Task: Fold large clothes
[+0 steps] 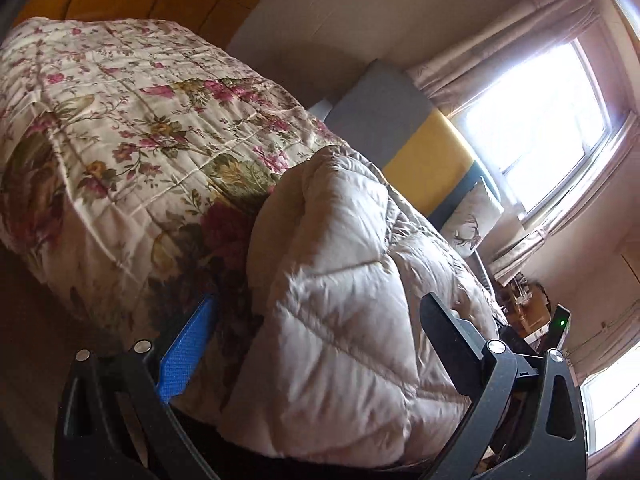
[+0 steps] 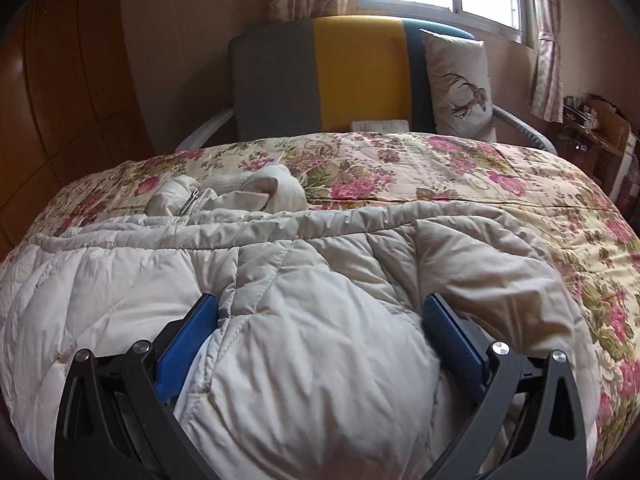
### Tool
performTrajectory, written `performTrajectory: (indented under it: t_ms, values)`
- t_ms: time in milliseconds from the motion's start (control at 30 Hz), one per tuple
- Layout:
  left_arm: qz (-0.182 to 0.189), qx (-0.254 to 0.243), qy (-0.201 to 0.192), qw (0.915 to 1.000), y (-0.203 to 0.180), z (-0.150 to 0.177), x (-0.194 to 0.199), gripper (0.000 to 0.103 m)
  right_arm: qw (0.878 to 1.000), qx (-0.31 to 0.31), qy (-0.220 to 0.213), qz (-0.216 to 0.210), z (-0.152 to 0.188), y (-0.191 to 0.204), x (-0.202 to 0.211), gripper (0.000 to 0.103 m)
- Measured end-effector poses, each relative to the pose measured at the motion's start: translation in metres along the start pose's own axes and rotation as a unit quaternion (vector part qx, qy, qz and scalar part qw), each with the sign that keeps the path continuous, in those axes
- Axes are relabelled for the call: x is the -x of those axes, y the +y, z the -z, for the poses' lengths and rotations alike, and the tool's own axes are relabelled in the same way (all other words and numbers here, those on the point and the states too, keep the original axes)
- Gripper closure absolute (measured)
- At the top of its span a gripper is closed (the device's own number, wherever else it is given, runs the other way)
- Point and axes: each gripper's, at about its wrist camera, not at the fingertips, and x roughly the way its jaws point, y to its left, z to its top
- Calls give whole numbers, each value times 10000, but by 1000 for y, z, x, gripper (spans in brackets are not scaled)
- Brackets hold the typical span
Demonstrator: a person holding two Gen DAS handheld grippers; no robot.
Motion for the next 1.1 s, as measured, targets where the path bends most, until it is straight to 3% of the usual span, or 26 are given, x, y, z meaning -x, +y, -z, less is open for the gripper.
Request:
performTrajectory:
  t_ms: [267,433,633,767,900,1100]
  values:
    - [-32,431,150,9990,7,30,12,4,9992,376,123,58,5,16,-18,2]
    - [90,953,587,9937,20,50,7,7,9995,299,103,-28,9,13,-20,2]
    - [818,922,1389,9826,7,60,-20,16,9996,284,68,-52,10,11,-19,2]
    - [1312,916,1780,9709,-7,62,-41,23,9996,266,47,-76,10,9,-19,2]
    - [1455,1307,1373,9710,-3,54,-44,40,9997,218,19,-141,11,8,-17,2]
    - [1462,1701,817,9711,7,50,-37,44,9996,260,110,-33,7,12,-11,2]
